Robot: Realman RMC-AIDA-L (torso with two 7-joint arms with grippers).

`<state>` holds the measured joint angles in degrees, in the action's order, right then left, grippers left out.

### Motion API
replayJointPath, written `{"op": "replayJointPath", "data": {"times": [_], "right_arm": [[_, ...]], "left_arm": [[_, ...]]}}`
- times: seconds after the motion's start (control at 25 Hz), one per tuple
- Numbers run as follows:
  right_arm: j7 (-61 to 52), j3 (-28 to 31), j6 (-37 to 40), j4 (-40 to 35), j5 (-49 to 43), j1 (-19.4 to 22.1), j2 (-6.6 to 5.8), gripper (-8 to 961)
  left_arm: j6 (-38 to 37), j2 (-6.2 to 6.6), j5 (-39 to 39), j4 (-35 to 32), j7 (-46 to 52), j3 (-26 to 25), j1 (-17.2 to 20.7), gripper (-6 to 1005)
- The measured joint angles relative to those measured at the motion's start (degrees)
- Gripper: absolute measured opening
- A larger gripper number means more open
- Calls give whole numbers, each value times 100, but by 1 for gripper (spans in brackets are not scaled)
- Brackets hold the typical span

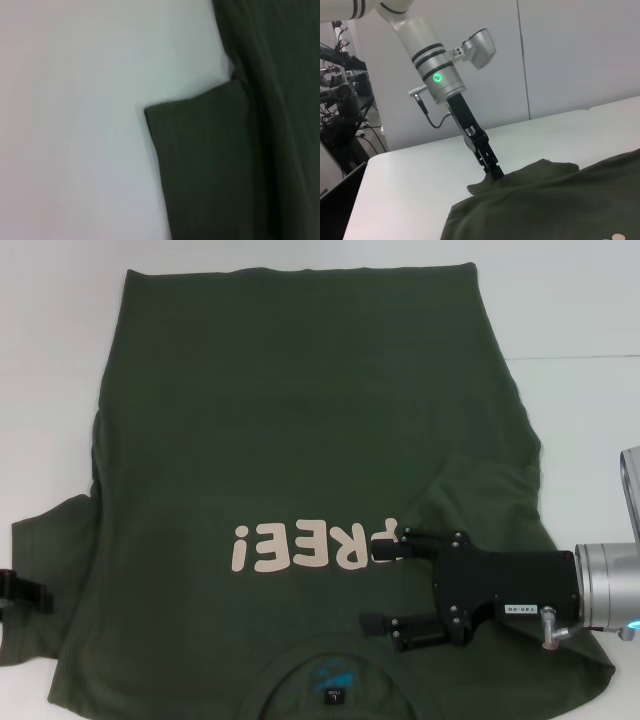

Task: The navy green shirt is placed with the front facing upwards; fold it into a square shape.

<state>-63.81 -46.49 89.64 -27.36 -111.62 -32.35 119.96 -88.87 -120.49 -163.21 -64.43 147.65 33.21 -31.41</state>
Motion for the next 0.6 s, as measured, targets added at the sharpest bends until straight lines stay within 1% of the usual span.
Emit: {"op": "replayJointPath", "data": {"times": [0.24, 0.48, 0.6], "right_arm": [[0, 0, 0, 3, 0, 0, 0, 946], [0, 0, 0, 3, 0, 0, 0, 946], [-12, 0, 0, 3, 0, 0, 0, 946]], "left_arm": [[-91, 9, 0, 47, -3, 24, -25, 508], [-77, -16, -31, 8, -16, 104, -25, 471], [-72, -18, -33, 8, -17, 117, -24, 347]]}}
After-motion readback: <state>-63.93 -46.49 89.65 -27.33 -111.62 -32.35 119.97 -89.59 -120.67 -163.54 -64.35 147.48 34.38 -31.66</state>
